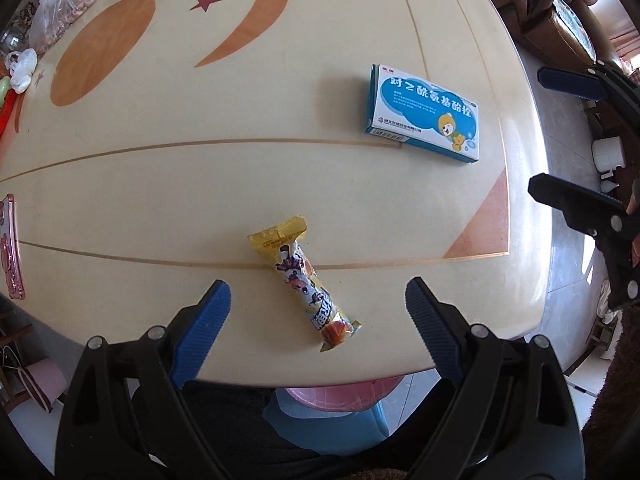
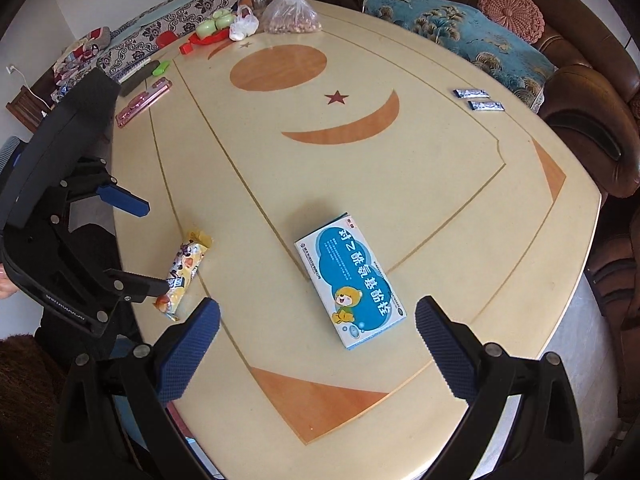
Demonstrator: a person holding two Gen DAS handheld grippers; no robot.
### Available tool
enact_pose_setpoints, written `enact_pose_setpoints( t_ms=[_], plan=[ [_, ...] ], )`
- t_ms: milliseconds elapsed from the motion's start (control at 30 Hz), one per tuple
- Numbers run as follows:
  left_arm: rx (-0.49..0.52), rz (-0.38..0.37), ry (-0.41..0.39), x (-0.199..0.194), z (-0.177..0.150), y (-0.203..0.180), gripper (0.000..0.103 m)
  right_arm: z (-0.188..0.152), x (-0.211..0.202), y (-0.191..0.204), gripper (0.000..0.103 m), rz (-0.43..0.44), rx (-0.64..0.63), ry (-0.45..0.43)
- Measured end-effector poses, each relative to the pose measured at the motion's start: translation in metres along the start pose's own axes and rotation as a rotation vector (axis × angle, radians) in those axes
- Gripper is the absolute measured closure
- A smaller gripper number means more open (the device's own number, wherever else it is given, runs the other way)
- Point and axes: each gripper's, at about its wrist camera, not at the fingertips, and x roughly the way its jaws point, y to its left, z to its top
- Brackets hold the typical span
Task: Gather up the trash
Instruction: 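Grasp yellow snack wrapper with left tool while right tool grasps blue-and-white medicine box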
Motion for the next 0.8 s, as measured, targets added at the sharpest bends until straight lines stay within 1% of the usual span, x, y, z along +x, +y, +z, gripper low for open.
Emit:
enact_pose_setpoints(
  t_ms=[100, 200, 467, 600, 667, 700, 733, 800],
  plan=[
    [-0.019, -0.013, 0.030, 0.018, 0.003, 0.004, 0.016, 0.003, 0.026, -0.003, 0.007, -0.008, -0.024, 0.050],
    [-0.036, -0.011, 0.054, 0.033, 0.006, 0.008, 0.016, 0.007, 0.048, -0.006, 0.007, -0.014, -0.047, 0.094],
    [-0.075, -0.039, 0.095, 0.063, 0.010, 0.019, 0.016, 0.017, 0.095, -0.019, 0.007, -0.045, -0.096, 0.198],
    [-0.078, -0.050, 0.072, 0.064, 0.011, 0.021, 0.016, 0.016, 0.109, -0.022, 0.007, -0.059, -0.101, 0.214],
    [-0.082, -0.043, 0.064, 0.063, 0.012, 0.020, 0.017, 0.014, 0.116, -0.023, 0.008, -0.073, -0.099, 0.225],
    [-0.079, -0.037, 0.061, 0.062, 0.012, 0.019, 0.017, 0.013, 0.116, -0.024, 0.008, -0.069, -0.094, 0.216],
    [-0.076, -0.028, 0.055, 0.062, 0.011, 0.018, 0.019, 0.013, 0.115, -0.026, 0.012, -0.059, -0.081, 0.208],
    [-0.073, -0.009, 0.041, 0.060, 0.011, 0.017, 0.026, 0.012, 0.113, -0.027, 0.014, -0.060, -0.063, 0.191]
  ],
)
